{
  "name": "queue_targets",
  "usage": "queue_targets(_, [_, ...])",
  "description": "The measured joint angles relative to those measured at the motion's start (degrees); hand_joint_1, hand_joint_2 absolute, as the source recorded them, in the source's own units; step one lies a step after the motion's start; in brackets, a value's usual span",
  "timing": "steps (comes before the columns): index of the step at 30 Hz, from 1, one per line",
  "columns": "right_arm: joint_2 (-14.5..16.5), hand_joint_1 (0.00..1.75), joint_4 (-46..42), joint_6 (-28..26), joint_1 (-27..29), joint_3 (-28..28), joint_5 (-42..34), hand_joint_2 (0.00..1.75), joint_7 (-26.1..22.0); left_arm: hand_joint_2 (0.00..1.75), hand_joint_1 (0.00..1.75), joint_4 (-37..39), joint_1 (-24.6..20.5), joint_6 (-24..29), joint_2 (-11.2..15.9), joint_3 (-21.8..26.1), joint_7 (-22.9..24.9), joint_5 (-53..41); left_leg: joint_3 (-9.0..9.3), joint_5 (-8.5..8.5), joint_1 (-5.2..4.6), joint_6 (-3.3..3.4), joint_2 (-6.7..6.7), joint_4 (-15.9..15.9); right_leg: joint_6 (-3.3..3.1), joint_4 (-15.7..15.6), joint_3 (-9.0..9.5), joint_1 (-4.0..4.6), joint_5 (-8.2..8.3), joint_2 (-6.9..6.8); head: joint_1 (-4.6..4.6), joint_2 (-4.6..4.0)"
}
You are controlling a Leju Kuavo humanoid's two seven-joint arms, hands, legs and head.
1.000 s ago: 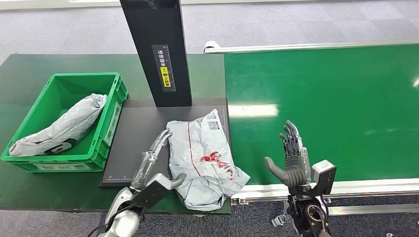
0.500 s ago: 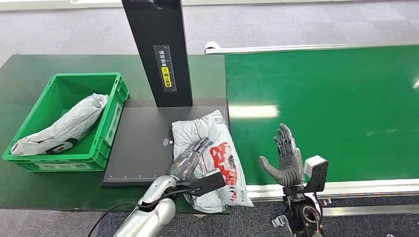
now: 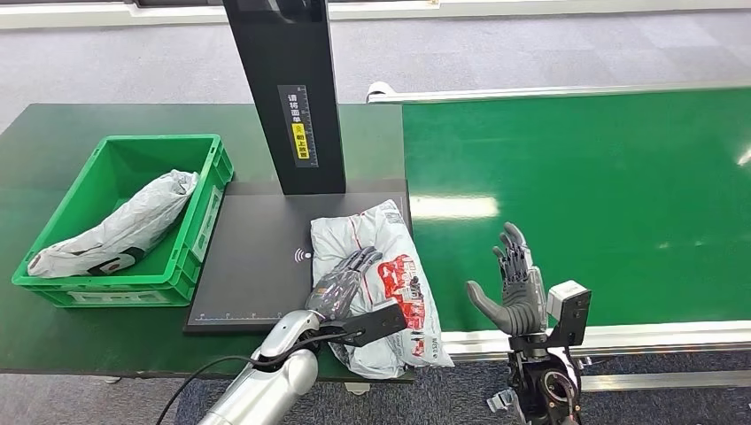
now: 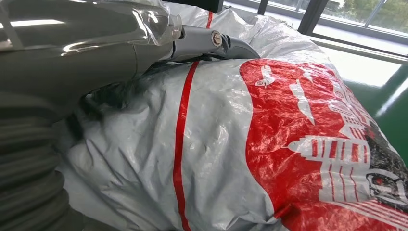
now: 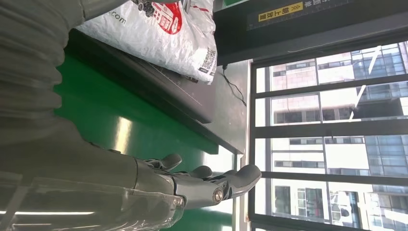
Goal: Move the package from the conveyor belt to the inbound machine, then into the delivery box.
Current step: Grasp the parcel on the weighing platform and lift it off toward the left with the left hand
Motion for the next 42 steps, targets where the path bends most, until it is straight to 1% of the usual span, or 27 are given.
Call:
queue_targets(4, [0.02, 0.0, -0.07, 0.0, 0.0, -0.02, 0.0, 1.75, 0.0, 1.75, 1.75, 0.09, -0.03, -0.16, -0.07, 0.0, -0.11, 0.04, 0.01, 0.0, -0.01, 0.01, 0.0, 0.0, 0.0, 0.0, 0.01, -0.01, 0.0, 0.0, 0.01, 0.0])
queue_targets(7, [0.04, 0.0, -0.08, 0.0, 0.01, -0.06, 0.0, 1.75, 0.04, 1.75, 1.75, 0.1, -0.14, -0.31, -0.09, 0.08, -1.38, 0.64, 0.01, -0.01, -0.01, 0.01, 0.0, 0.0, 0.0, 0.0, 0.01, -0.01, 0.0, 0.0, 0.01, 0.0])
queue_targets(11, [-0.08, 0.0, -0.09, -0.01, 0.21, -0.13, -0.04, 1.75, 0.09, 1.75, 1.75, -0.48, 0.0, 1.51, 0.1, 1.17, -5.2, 4.11, 0.01, 0.01, -0.01, 0.0, 0.01, 0.0, 0.0, 0.01, -0.01, -0.01, 0.01, 0.0, 0.0, 0.0])
queue_targets(17, [-0.82, 0.0, 0.01, 0.72, 0.29, 0.1, 0.08, 1.75, 0.09, 1.75, 1.75, -5.26, 2.86, 4.89, 0.89, 3.97, -11.7, 11.97, -0.24, 0.02, -0.01, -0.01, 0.02, 0.02, 0.0, 0.04, -0.36, -0.01, 0.03, 0.02, 0.01, 0.0])
queue_targets(25, [-1.41, 0.0, 0.02, 0.46, 0.33, 0.6, 1.39, 1.75, 0.09, 1.75, 1.75, -9.66, 5.51, 7.92, 1.8, 5.22, -14.78, 15.27, -0.77, 0.02, -0.01, -0.01, 0.03, 0.03, 0.0, 0.04, -0.92, -0.01, 0.02, 0.02, -0.01, -0.01])
queue_targets(28, [-1.56, 0.0, 0.02, 0.15, 0.46, 0.6, 1.61, 1.75, 0.05, 1.75, 1.75, -10.64, 6.13, 9.69, 2.09, 5.23, -16.96, 16.05, -0.88, 0.02, -0.01, -0.01, 0.04, 0.03, 0.0, 0.04, -1.03, -0.01, 0.02, 0.02, 0.0, 0.0])
queue_targets(30, [-1.58, 0.0, 0.02, -0.03, 0.59, 0.6, 1.74, 1.75, 0.01, 1.75, 1.75, -11.94, 6.86, 12.65, 2.31, 5.35, -20.42, 17.22, -0.93, 0.02, -0.01, -0.01, 0.05, 0.03, 0.0, 0.05, -1.09, 0.0, 0.02, 0.02, -0.01, 0.0])
queue_targets(33, [-1.67, 0.0, 0.02, -0.09, 0.62, 0.63, 1.89, 1.75, -0.12, 1.75, 1.75, -16.46, 8.53, 21.6, 2.71, 5.84, -28.75, 18.85, -1.05, 0.02, 0.0, -0.01, 0.07, 0.03, 0.0, 0.06, -1.2, 0.0, 0.02, 0.04, -0.01, 0.0])
queue_targets(35, [-1.82, 0.0, 0.07, -0.02, 0.54, 0.8, 1.75, 1.75, -0.5, 1.75, 1.75, -20.65, 9.23, 26.47, 3.26, 6.03, -32.02, 19.16, -1.1, 0.02, 0.0, -0.01, 0.05, 0.03, 0.0, 0.06, -1.24, 0.0, 0.01, 0.03, 0.0, 0.0])
queue_targets(39, [-2.4, 0.0, 0.65, 0.43, 0.2, 1.35, 0.94, 1.75, -1.77, 1.75, 1.75, -28.02, 9.42, 32.35, 4.99, 6.86, -33.27, 17.86, -1.13, 0.02, 0.0, -0.02, 0.05, 0.03, 0.0, 0.06, -1.26, 0.01, 0.01, 0.03, 0.01, 0.0])
queue_targets(42, [-2.96, 0.0, 1.48, 0.58, -0.34, 1.94, 0.43, 1.75, -2.45, 1.75, 1.75, -32.63, 9.0, 35.96, 6.21, 9.04, -33.36, 14.09, -1.13, 0.03, 0.0, -0.02, 0.06, 0.03, 0.0, 0.07, -1.27, 0.01, 0.02, 0.03, 0.01, 0.0])
